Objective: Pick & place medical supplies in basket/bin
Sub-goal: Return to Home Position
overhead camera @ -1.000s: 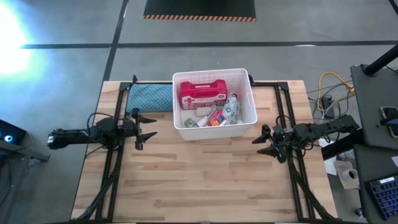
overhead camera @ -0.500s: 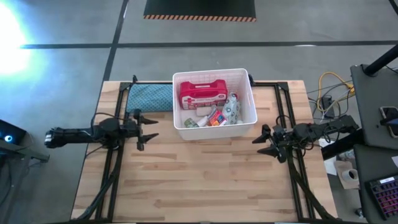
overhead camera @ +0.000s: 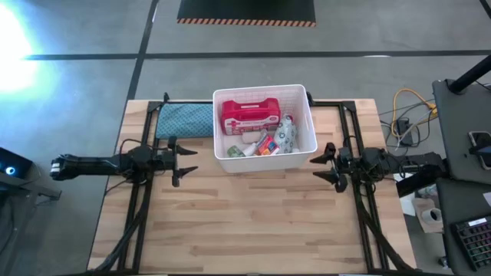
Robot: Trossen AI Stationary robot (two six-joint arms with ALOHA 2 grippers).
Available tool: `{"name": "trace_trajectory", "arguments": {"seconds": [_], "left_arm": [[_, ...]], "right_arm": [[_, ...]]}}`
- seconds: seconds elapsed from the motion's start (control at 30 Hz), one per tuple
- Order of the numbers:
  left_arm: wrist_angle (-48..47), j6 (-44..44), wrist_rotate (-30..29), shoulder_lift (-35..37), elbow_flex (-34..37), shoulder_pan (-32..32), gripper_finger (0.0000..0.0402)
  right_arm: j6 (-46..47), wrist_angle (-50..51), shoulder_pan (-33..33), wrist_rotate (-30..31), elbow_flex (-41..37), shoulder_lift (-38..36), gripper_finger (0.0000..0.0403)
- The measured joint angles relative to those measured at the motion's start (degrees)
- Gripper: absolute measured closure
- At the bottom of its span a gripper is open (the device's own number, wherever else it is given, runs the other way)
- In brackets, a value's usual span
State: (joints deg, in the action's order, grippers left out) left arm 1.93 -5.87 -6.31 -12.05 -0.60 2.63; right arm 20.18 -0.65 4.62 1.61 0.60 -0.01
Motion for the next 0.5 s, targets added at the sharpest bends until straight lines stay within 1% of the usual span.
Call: {"name": "trace_trajectory", "arguments": {"seconds": [0.1,0.23,0.37,0.5], "left_arm": [[0.00,0.00,-0.02,-1.15,0.00,0.00,0.0160],[-0.01,0.00,0.00,-2.64,-0.02,0.00,0.0160],[-0.01,0.01,-0.01,-4.08,-0.02,0.00,0.0160],[-0.02,0.01,-0.02,-5.38,-0.02,0.00,0.0160]], "right_arm": [[-7.99,0.01,-0.02,-0.03,0.00,0.00,0.0154],[-14.33,0.00,-0.02,-0.02,0.00,0.00,0.0154],[-15.53,-0.17,-0.02,0.35,-0.02,0.00,0.0154],[-14.54,-0.42,-0.02,2.57,-0.02,0.00,0.0154]]}}
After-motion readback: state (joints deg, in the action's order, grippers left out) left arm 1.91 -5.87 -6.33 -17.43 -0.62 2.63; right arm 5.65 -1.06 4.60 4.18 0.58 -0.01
